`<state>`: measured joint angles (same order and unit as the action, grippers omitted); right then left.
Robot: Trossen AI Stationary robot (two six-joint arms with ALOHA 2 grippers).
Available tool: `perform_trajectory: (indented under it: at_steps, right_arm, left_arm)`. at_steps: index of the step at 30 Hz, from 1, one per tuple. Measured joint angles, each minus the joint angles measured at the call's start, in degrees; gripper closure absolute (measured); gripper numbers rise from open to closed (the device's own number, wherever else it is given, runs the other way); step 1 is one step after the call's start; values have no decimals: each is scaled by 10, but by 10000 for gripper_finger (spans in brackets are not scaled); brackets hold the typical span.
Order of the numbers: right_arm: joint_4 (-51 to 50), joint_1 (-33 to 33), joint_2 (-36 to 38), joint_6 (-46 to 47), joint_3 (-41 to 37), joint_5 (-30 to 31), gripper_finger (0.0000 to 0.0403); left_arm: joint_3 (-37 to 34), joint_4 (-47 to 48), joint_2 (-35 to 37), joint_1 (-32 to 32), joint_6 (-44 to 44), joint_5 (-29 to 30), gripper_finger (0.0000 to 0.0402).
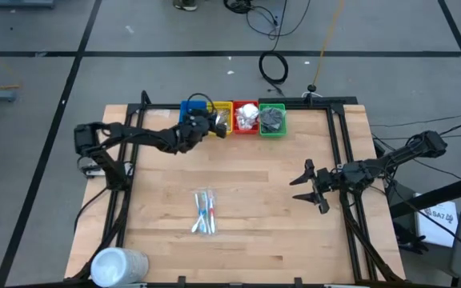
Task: Pick & Place Travel size toiletries
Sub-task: Put the nail cutter into the yellow bin
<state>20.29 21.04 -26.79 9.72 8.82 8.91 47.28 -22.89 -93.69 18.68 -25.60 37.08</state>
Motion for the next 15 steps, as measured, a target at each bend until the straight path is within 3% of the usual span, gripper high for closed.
perform_trajectory:
  at_steps: [9,12,15]
  right_arm:
    - [5,0,0,0,0,0,193]
    - [5,0,0,1,0,0,193]
    - [5,0,0,1,0,0,193]
  left_arm:
    - [90,26,-107,12,26,11,366]
    - [113,80,-119,11,33,51,363]
    - [124,127,-120,12,23,86,332]
